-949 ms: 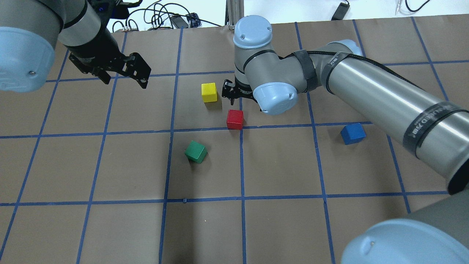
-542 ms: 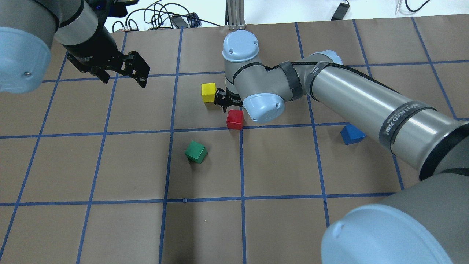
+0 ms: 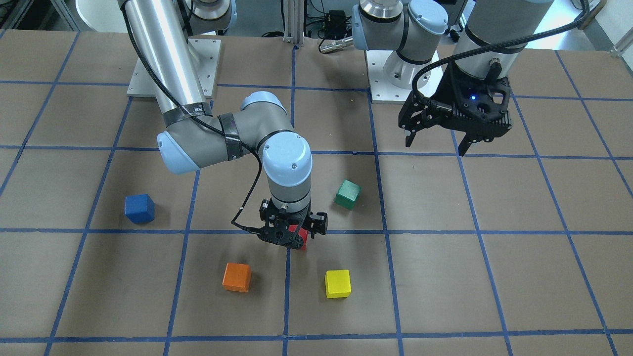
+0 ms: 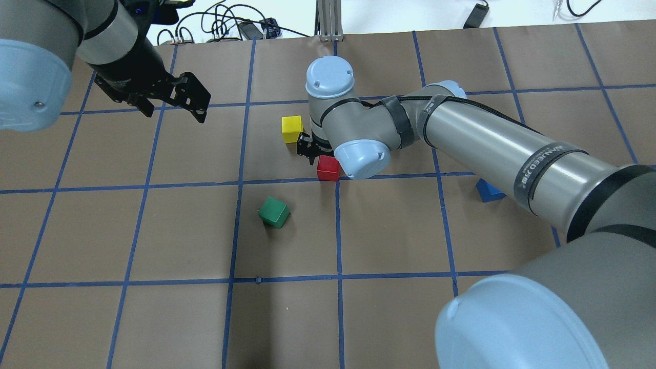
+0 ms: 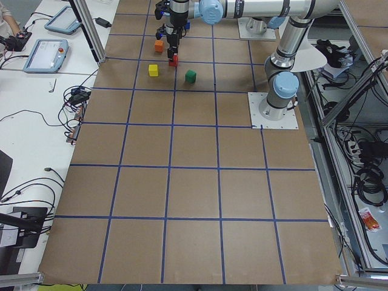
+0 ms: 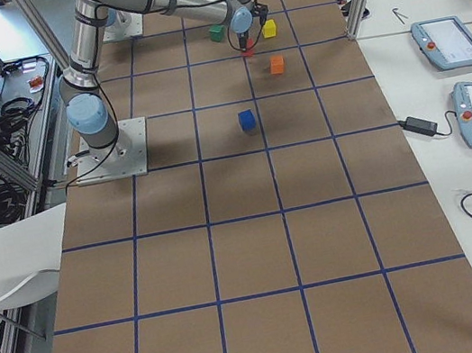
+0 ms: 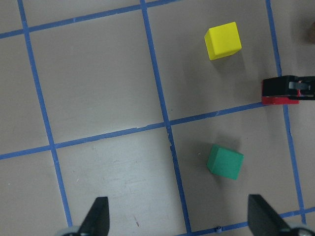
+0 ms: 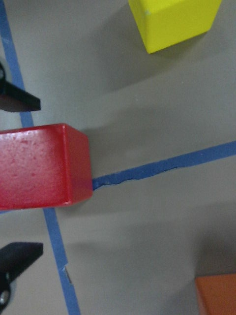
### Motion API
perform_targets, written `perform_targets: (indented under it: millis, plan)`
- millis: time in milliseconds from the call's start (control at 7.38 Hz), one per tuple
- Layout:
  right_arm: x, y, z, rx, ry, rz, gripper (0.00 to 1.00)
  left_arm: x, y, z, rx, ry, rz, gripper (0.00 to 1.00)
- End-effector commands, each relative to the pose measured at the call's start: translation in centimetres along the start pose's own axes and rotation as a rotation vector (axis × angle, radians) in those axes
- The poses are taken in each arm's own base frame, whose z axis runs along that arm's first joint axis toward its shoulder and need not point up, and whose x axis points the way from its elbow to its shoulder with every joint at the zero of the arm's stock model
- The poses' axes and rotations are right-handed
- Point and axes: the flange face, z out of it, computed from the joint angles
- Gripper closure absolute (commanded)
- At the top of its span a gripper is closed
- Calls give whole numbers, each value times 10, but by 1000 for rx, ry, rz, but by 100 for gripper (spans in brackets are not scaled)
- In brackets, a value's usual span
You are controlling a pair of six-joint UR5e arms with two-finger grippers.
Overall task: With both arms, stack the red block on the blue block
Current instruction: 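Close the right gripper on the red cube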
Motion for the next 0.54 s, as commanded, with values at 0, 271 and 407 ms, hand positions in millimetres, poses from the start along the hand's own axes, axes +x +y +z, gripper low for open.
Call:
perform_targets:
  millis: [0, 271, 407]
  plan:
    - [0, 1, 1, -7, 5, 1, 100, 0, -1, 1, 0, 0, -1, 0]
    - [0, -1, -8, 7, 4, 4, 100, -2, 0, 2, -4, -1, -4, 0]
    - [3, -7, -26, 33, -5, 5, 100, -1, 0, 2, -4, -1, -3, 0]
